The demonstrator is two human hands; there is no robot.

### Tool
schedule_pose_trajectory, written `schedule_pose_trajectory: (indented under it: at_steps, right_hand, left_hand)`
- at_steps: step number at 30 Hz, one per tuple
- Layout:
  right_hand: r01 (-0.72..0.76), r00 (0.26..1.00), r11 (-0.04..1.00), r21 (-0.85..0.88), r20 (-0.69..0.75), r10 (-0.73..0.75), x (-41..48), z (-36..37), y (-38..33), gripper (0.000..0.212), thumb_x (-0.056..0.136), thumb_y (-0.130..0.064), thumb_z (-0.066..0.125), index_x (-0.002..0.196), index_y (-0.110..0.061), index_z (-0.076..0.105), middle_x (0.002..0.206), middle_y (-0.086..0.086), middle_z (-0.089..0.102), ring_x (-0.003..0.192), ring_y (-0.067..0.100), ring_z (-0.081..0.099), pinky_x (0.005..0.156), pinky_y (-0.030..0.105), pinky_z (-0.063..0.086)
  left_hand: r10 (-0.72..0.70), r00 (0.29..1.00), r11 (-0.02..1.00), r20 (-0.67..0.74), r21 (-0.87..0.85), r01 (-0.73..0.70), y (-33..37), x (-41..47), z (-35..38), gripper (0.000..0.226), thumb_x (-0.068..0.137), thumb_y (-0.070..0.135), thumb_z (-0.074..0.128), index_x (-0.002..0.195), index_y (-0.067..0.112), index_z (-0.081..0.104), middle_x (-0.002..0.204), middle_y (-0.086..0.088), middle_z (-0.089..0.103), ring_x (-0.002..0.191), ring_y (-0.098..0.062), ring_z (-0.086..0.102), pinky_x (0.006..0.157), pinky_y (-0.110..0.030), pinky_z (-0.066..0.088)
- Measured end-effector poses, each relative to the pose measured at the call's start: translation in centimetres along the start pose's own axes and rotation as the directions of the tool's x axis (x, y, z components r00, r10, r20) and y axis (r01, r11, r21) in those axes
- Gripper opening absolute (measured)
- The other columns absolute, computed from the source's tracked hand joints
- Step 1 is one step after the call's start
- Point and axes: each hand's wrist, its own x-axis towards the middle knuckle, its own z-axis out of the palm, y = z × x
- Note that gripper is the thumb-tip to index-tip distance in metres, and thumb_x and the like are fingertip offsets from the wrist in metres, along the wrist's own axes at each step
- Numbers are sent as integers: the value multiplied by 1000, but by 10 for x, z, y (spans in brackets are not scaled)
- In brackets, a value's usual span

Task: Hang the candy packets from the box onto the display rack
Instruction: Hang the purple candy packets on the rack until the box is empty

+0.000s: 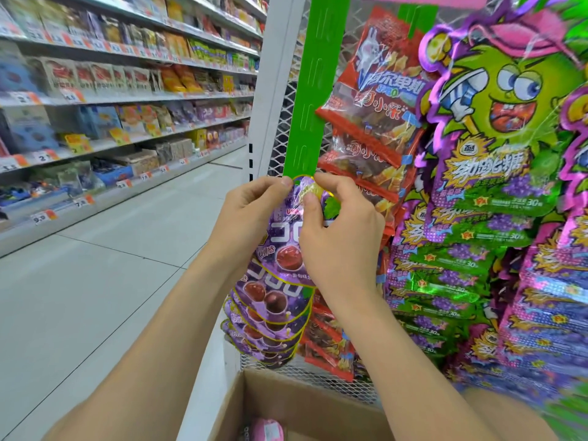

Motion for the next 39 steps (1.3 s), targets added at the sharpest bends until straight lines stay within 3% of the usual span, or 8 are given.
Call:
schedule_pose_trajectory:
  at_steps: [15, 21, 25, 28, 30, 33, 36, 39]
  right_hand:
    - [35, 997, 999, -28, 75, -33, -34, -7, 17, 27, 101, -20, 68, 127, -25, 63, 107, -11, 73, 92, 8, 60, 86, -6, 23]
    - [155, 988, 983, -102, -1, -156, -76, -14, 52, 32, 95, -5, 67, 127, -9, 67, 120, 4, 64, 117, 23, 59, 104, 33, 45]
    - [79, 971, 995, -62, 229, -62, -141, -5, 118, 21, 87, 1, 61, 101, -10, 72, 98, 1, 65, 94, 21, 61, 85, 33, 49]
    - [-233, 767, 956, -178, 571, 293, -199, 8, 170, 21, 87, -14, 58, 94, -19, 77, 88, -6, 72, 80, 15, 66, 73, 31, 52]
    - [-364, 490, 852, -376, 701, 519, -239, 10, 203, 22, 91, -14, 58, 94, -14, 79, 86, -1, 75, 81, 20, 67, 70, 29, 45]
    - [-496, 156, 657, -568, 686, 710, -301, 3, 249, 16, 90, -9, 66, 83, 2, 75, 86, 18, 75, 75, 29, 64, 66, 39, 40]
    - [-532, 11, 498, -685, 582, 813, -356, -3, 284, 39, 90, -1, 63, 56, -10, 46, 57, 3, 42, 58, 11, 32, 55, 36, 22]
    - [-579, -130, 292, -761, 440, 889, -401, -4, 303, 12, 93, -9, 69, 83, -4, 65, 85, 17, 69, 73, 23, 61, 68, 33, 52]
  left_hand:
    - [95, 991, 964, 91, 241, -114, 3, -9, -3, 24, 111, 21, 54, 96, 15, 72, 83, 7, 71, 74, -5, 62, 68, -20, 50]
    - [419, 903, 449, 97, 842, -298, -42, -46, -17, 50, 96, 19, 71, 143, 26, 57, 140, 2, 55, 128, -22, 51, 109, -39, 42]
    - [449, 891, 328, 68, 915, -236, -66, -90, -5, 38, 85, 13, 69, 121, 19, 62, 126, -6, 51, 114, -33, 49, 95, -44, 42]
    - [58, 931, 387, 360, 852, -353, -103, -113, -6, 22, 85, 31, 53, 104, 23, 61, 102, 2, 62, 94, -27, 61, 80, -47, 52]
    - [-348, 802, 393, 486, 852, -345, -131, -132, -7, 22, 86, 40, 51, 100, 28, 64, 93, 8, 69, 89, -23, 67, 77, -41, 55]
    - [-697, 545, 320, 466, 882, -346, -176, -163, -13, 26, 92, 45, 53, 100, 26, 70, 102, 7, 74, 98, -21, 69, 82, -35, 53]
    - [-839, 427, 210, 336, 925, -316, -220, -189, -28, 20, 101, 28, 55, 109, 19, 71, 112, -6, 70, 108, -31, 65, 88, -40, 53]
    - [-913, 343, 109, 219, 944, -312, -253, -209, -47, 22, 105, 24, 49, 114, 14, 66, 117, -13, 67, 107, -37, 66, 82, -41, 51]
